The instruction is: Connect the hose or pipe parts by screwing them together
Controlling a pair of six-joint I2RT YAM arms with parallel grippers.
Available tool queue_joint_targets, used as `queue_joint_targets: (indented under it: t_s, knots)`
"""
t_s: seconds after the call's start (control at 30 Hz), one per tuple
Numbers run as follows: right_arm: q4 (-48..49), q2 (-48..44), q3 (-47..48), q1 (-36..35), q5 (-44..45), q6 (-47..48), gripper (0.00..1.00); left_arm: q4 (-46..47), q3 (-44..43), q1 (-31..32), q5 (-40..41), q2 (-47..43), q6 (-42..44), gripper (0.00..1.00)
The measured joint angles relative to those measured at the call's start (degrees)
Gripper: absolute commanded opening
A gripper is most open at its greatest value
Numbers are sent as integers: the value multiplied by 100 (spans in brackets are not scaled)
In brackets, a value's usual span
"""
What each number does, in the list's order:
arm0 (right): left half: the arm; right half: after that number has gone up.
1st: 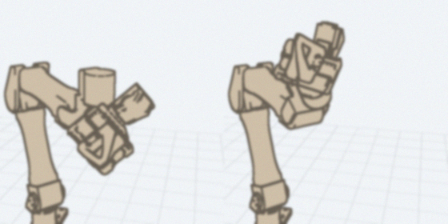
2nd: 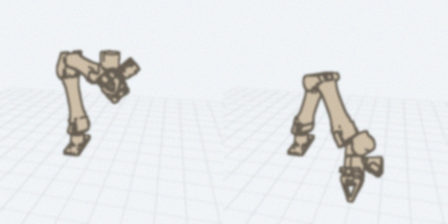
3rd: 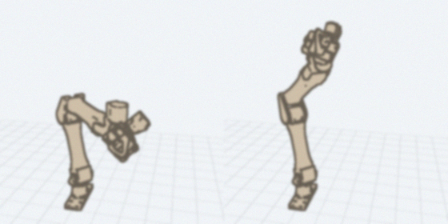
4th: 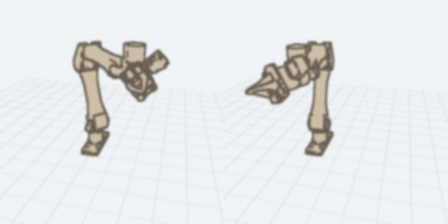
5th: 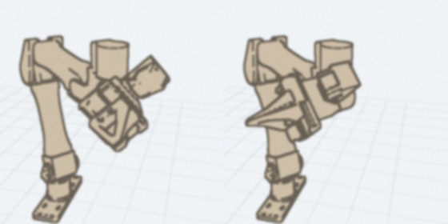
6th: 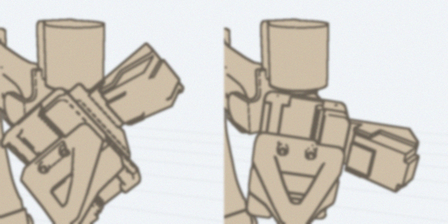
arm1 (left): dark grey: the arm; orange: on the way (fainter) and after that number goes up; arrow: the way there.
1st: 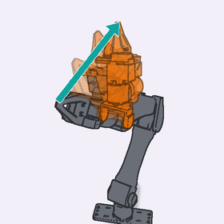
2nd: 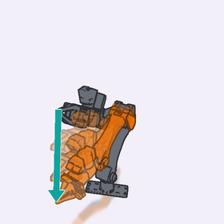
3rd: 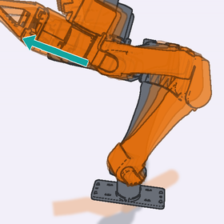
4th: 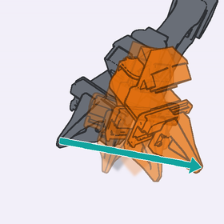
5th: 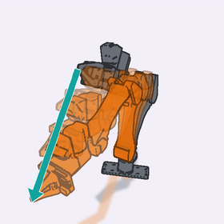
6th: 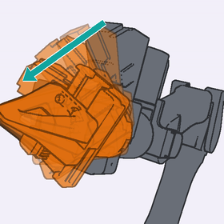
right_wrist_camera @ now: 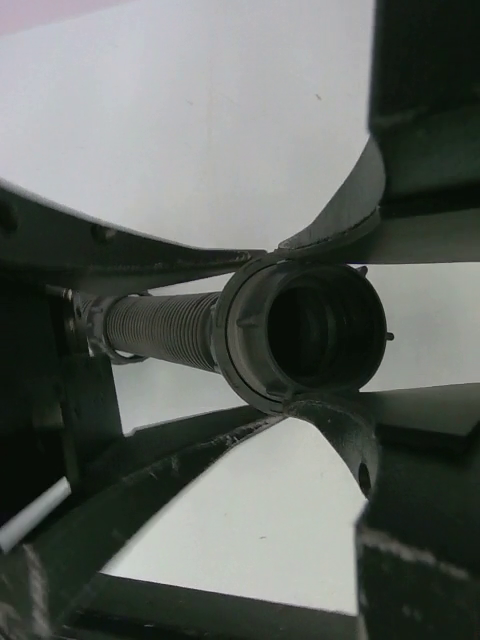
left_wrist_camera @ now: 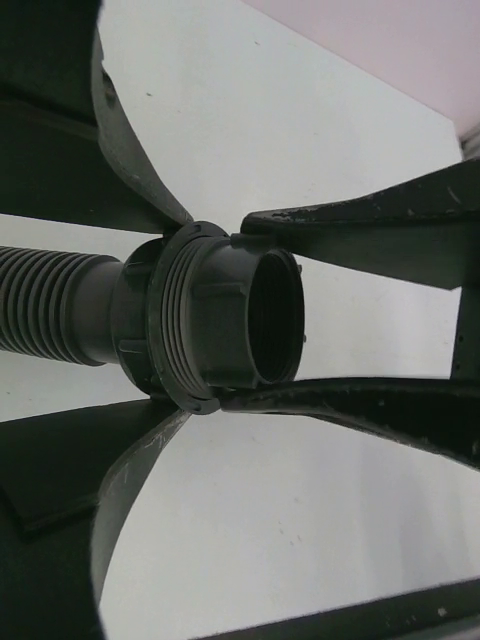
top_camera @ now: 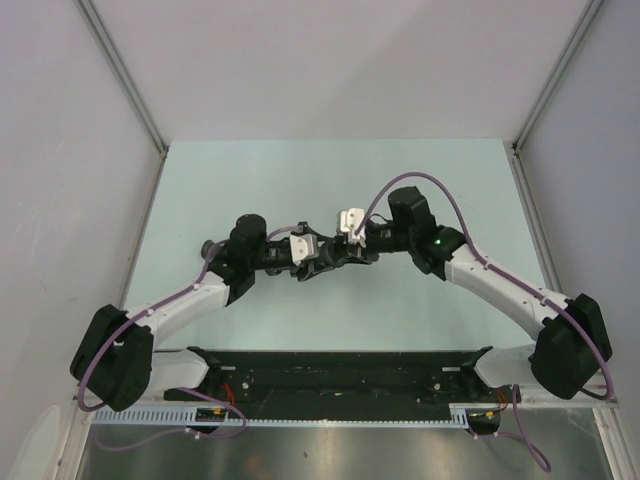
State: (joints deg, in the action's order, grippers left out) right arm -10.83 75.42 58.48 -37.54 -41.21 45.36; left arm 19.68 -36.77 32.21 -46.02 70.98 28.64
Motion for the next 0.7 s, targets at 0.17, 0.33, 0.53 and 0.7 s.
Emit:
queue_joint_targets:
  t_s: [0.17,0.33,0.53,0.7]
  knots:
    - [658,382,20,-166,988,-2288,10,-197,2,9,614,17,94,0]
    - [940,627,79,-201,1884,-4809,23,-221,37,31,1110,20,138,0]
    - [800,634,101,-289,3091,-7827,65,-55,44,149,1574,28,144,0]
    - [962,603,98,-334,3475,-9108,81,120,46,197,1799,28,146,0]
